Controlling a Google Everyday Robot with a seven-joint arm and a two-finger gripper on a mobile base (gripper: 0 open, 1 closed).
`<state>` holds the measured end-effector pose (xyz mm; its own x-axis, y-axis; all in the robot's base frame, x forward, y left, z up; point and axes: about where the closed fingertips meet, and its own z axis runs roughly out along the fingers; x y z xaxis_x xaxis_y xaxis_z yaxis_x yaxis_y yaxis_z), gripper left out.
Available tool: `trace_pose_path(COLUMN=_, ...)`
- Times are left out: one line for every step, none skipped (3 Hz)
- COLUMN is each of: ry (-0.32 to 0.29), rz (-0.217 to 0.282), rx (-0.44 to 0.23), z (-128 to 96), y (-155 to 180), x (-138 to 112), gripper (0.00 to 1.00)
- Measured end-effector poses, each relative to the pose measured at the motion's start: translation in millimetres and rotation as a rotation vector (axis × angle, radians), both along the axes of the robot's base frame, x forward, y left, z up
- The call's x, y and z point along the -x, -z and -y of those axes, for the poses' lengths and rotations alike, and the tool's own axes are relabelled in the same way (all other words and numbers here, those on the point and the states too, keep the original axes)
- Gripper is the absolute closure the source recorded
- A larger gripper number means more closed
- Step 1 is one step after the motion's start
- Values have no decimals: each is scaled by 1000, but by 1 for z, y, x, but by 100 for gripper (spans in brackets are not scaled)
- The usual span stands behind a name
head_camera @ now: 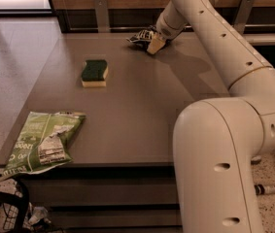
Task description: Move blue chip bag near green jalapeno chip bag
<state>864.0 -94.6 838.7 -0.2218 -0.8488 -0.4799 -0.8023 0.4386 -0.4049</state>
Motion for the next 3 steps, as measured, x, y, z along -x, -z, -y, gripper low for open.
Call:
trace_pose_path(ry=-2, rz=-5, rx=1, z=-2, y=4, x=0, gripper=64)
trace_pose_path(ry=-5, rz=-10, rx=1, z=-4, y=8, x=-1, gripper=88)
trace_pose_path(ry=-5, rz=-11, rx=1, z=-4, y=8, x=-1, gripper=100)
